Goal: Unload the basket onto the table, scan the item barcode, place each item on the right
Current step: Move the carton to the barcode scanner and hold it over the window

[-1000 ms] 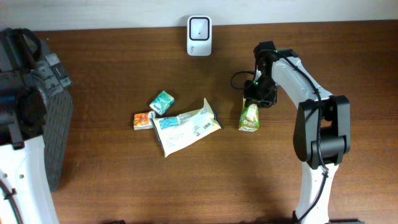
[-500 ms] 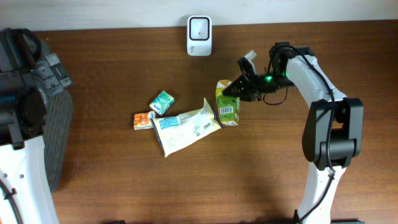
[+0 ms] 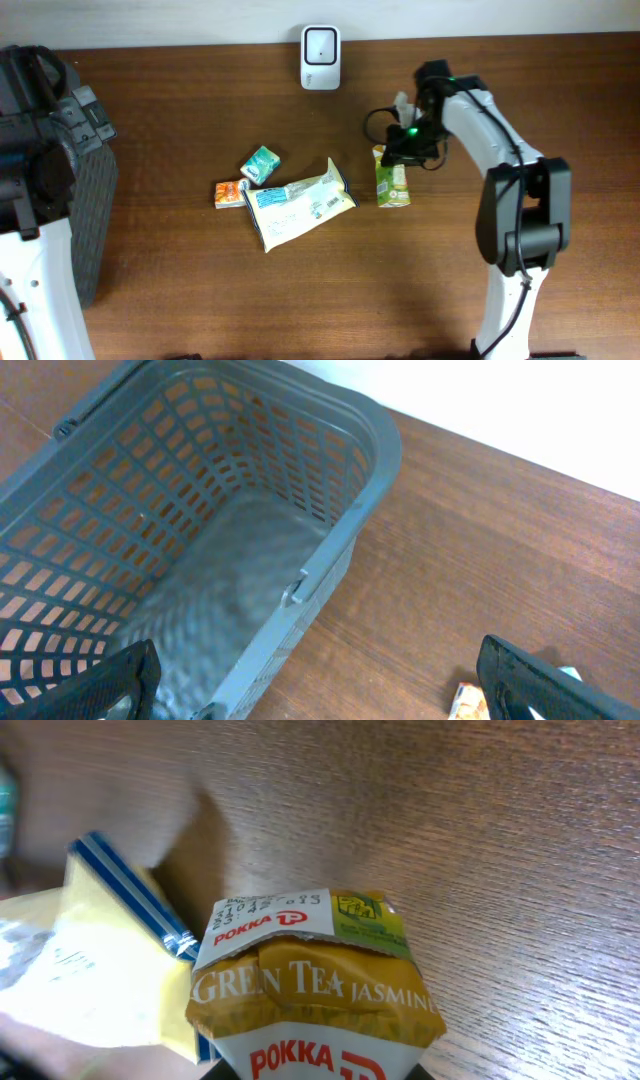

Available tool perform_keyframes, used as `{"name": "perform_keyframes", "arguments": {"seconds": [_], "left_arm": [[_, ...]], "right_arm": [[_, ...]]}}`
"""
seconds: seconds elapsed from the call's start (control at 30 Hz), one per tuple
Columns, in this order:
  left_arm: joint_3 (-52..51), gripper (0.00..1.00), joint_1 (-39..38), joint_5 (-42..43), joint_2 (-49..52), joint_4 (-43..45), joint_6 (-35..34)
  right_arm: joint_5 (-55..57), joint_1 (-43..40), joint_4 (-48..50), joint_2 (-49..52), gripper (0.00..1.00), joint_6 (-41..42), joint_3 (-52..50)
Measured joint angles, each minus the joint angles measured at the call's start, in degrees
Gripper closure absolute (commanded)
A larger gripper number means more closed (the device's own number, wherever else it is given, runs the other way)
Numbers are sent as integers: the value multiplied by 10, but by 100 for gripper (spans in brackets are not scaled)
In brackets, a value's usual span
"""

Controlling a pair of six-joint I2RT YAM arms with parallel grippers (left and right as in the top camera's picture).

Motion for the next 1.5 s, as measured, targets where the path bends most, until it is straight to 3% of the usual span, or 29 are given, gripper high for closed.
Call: {"name": "perform_keyframes", "arguments": {"seconds": [0.03, 0.13, 0.23, 0.3, 0.4, 0.47, 0.53, 0.63, 0.7, 0.77, 0.83, 0.93, 1.03, 1.17, 1.27, 1.5], "left_arm": [[0, 1, 0, 0, 0, 0, 0], [0, 1, 0, 0, 0, 0, 0], [0, 1, 0, 0, 0, 0, 0], [0, 1, 0, 0, 0, 0, 0], [0, 1, 0, 0, 0, 0, 0], [0, 1, 0, 0, 0, 0, 0], [0, 1, 0, 0, 0, 0, 0], [0, 1, 0, 0, 0, 0, 0], [0, 1, 0, 0, 0, 0, 0], [0, 1, 0, 0, 0, 0, 0], [0, 1, 0, 0, 0, 1, 0], [0, 1, 0, 0, 0, -1, 0], [0, 1, 0, 0, 0, -1, 0], [0, 1, 0, 0, 0, 0, 0], [0, 1, 0, 0, 0, 0, 0], [0, 1, 0, 0, 0, 0, 0]], "right_arm": [[27, 27, -18, 0, 80, 15, 21], [-47, 76, -71, -2, 81, 32, 162], [-230, 52, -85, -10, 80, 45, 295], [-307, 40, -63, -10, 78, 64, 311], [-386, 39, 85, -10, 78, 160, 314], [-381, 49, 177, -10, 78, 217, 314], [-265, 77, 164, -11, 80, 217, 315], [92, 161, 166, -10, 84, 129, 315], [361, 233, 239, 2, 86, 28, 315], [495, 259, 341, 26, 90, -87, 316], [557, 256, 435, 71, 91, -234, 316], [588, 250, 599, 149, 94, -456, 313], [560, 242, 710, 183, 96, -575, 313], [466, 196, 756, 228, 96, -691, 313], [372, 168, 777, 269, 96, -739, 313], [294, 170, 797, 296, 96, -753, 313]]}}
